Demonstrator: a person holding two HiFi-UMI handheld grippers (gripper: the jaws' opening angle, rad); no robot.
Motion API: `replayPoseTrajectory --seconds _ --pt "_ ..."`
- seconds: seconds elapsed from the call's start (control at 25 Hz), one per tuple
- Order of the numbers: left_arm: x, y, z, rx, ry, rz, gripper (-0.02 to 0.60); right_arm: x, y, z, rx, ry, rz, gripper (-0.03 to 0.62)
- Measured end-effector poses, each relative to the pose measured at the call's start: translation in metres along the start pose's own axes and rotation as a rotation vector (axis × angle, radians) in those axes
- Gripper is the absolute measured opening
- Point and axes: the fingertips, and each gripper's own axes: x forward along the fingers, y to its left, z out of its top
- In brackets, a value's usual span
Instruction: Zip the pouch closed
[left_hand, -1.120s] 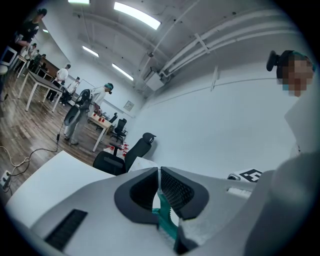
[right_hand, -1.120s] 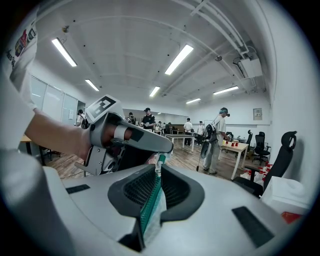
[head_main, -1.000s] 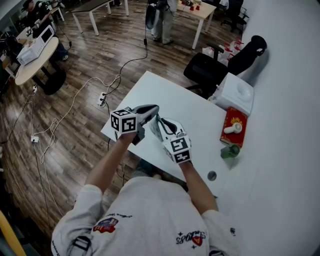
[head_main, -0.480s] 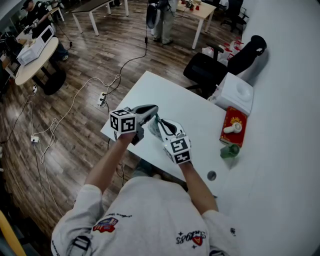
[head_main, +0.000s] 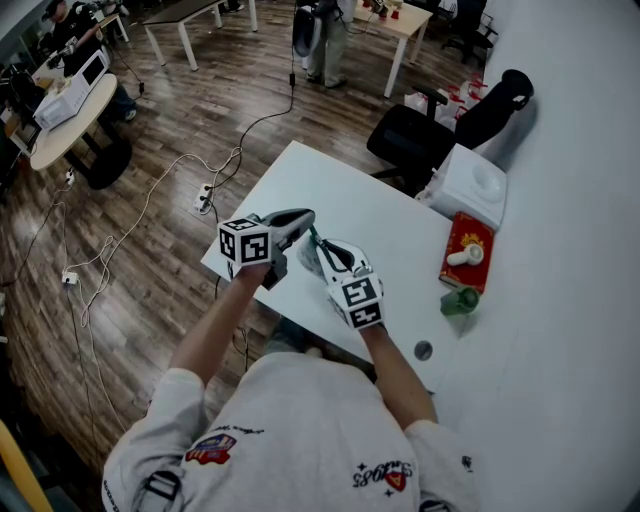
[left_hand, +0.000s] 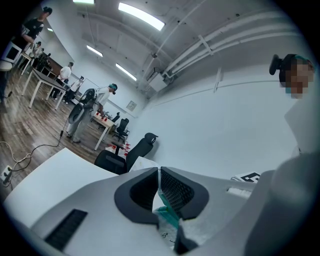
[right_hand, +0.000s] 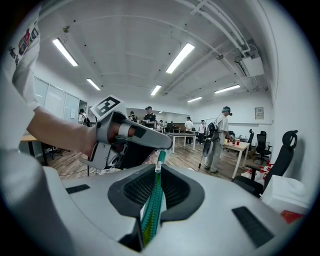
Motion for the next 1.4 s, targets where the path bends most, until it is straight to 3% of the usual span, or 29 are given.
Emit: replayPoseTrajectory --seconds 1.4 --pt "-0.011 0.020 0.005 -0.021 -0.030 0.053 0.018 -0.010 0.000 -0.015 0.012 0.017 0.025 0.038"
